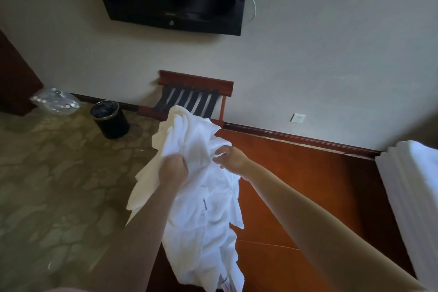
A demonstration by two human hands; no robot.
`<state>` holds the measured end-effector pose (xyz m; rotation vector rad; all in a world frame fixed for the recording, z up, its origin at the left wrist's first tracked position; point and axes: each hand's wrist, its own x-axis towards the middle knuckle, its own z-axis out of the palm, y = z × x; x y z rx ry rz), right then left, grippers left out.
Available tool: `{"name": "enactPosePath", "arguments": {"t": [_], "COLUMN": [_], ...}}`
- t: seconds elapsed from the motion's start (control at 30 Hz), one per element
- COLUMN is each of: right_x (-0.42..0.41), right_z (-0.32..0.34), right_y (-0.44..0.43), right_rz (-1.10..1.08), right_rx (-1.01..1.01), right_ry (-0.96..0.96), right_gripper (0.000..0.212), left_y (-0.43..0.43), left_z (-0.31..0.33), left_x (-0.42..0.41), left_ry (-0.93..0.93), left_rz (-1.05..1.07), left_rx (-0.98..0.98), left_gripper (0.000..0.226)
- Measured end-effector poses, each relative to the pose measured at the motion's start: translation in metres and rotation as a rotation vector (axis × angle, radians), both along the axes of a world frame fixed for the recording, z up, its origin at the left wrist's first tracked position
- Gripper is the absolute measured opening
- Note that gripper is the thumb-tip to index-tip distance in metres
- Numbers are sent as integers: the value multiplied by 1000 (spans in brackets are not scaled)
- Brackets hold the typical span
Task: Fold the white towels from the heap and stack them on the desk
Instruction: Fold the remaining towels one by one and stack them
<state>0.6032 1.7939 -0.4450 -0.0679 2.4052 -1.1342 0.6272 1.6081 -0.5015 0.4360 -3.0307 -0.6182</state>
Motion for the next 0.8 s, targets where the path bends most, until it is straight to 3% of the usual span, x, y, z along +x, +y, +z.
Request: {"name": "enactPosePath", "arguments": {"t": [0.1,0.17,0.27,0.4,0.53,0.7,0.8], "right_x": [-7,-12,-17,-25,-34,-33,-25], "right_z": [-1,-1,2,11,23,21,22], "right_y": [-6,-10,-14,-17,-9,12,31], "right_rz": [-6,-17,-27,-93,-150,-151,-266], "right_rx": [-24,-58,-88,-204,-252,-190,-465], "right_ry": [-17,-34,-6,11,-191,-106,-31], "right_gripper": [36,35,33,31,53,28,11], "left_y": [-2,-5,-5,21,54,71,66], "left_z": [-1,2,4,23,42,41,43], "left_x": [0,-6,-11,-3,16,33,33], "left_ry": [195,190,150,254,365,382,287], "left_rz": [14,24,-32,-201,-457,-645,-542], "left_rx": [36,168,216,235,385,324,441], "left_gripper": [31,31,19,31,34,32,36]}}
